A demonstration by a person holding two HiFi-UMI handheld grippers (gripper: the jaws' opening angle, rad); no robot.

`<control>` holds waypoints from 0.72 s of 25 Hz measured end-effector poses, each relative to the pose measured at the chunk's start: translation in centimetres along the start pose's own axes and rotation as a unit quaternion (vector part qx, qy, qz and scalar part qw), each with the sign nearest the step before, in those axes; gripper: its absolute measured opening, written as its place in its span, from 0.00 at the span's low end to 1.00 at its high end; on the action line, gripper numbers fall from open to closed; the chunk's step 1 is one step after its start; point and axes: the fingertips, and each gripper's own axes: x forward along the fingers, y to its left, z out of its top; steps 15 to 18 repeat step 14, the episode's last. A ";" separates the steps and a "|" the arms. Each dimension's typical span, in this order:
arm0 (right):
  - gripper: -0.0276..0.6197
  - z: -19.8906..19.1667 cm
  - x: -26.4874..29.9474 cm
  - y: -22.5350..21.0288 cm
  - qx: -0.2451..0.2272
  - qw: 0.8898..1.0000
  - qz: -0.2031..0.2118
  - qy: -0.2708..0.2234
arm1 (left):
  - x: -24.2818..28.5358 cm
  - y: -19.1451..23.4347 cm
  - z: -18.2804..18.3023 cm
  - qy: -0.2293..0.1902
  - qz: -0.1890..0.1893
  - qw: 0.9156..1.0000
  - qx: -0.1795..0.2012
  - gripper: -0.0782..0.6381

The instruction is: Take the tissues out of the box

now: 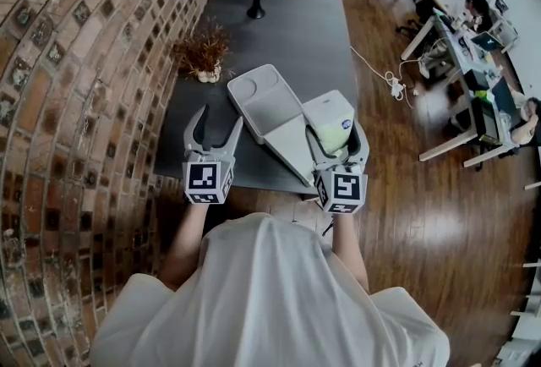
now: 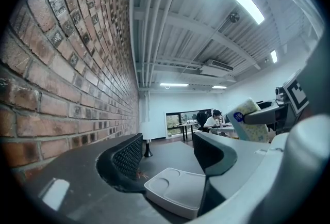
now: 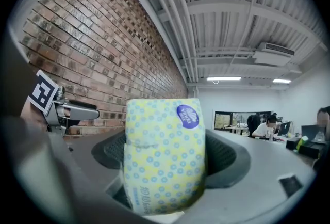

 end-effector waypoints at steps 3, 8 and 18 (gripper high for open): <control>0.72 0.0 -0.1 0.2 0.003 1.000 0.003 -0.002 | 0.0 -0.3 0.0 -0.001 -0.003 1.000 0.003 0.53; 0.72 0.4 -0.2 0.0 0.004 1.000 0.005 -0.006 | -0.1 -0.4 0.0 0.000 0.000 1.000 0.017 0.53; 0.72 0.6 -0.3 -0.2 0.006 1.000 0.008 -0.007 | 0.0 -0.9 0.2 -0.001 -0.003 1.000 0.017 0.53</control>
